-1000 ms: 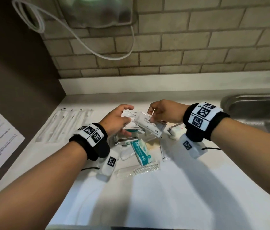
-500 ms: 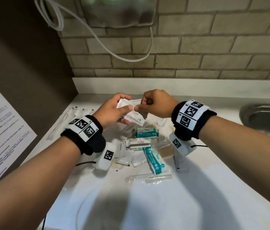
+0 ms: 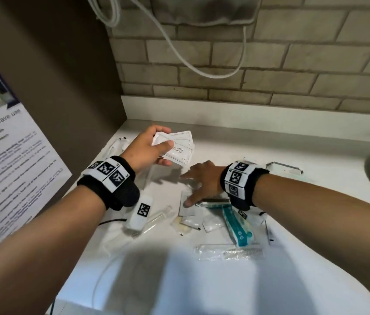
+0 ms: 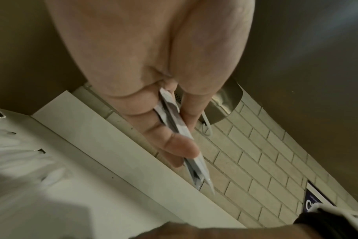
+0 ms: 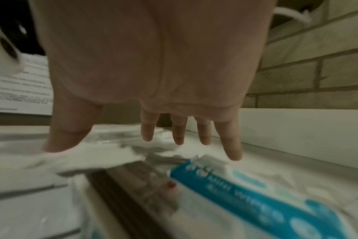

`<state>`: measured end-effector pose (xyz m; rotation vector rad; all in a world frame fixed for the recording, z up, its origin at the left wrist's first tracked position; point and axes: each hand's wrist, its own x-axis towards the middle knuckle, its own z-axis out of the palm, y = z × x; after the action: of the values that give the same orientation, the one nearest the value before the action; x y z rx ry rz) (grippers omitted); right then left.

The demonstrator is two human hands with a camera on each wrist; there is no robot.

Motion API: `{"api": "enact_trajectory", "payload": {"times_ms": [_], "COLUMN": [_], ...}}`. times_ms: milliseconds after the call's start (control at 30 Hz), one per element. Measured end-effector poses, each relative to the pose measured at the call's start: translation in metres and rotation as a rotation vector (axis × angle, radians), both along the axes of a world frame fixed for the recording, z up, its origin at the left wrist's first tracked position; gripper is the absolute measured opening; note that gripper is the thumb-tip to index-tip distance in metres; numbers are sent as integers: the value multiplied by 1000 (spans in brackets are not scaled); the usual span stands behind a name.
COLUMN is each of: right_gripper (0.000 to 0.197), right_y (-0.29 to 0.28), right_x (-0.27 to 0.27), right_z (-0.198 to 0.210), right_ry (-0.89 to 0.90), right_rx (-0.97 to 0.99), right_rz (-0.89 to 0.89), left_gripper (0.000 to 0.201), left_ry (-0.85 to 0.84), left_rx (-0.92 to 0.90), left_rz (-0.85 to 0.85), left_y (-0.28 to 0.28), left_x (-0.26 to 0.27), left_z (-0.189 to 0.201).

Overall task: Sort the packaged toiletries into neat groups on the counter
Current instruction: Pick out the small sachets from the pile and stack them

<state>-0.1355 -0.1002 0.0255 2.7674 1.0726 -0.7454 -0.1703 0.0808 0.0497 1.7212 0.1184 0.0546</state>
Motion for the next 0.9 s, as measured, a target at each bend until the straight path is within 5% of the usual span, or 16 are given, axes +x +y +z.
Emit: {"api": "enact_trajectory", "payload": {"times_ms": [367, 633, 733, 800, 900], "right_gripper": [81, 63, 57, 62, 93], "right_y": [-24, -46, -45, -42, -32], "right_x": [-9, -31, -26, -10, 12], "right_z": [-37, -9, 17, 34, 45], "right_ry": [-14, 75, 222, 104, 2], "right_rx": [-124, -133, 28, 166, 378], "right_rz": [107, 60, -178, -281, -414], "left_gripper": [30, 30, 31, 35, 38], "left_ry": [43, 54, 47, 54, 60], "left_rx": [32, 44, 55, 53, 26], "left_rz": [-80, -146, -162, -175, -193], "left_y": [0, -14, -18, -19, -21], "left_x": [7, 14, 16, 17, 20], "left_z": [-18, -27, -33, -36, -37]}}
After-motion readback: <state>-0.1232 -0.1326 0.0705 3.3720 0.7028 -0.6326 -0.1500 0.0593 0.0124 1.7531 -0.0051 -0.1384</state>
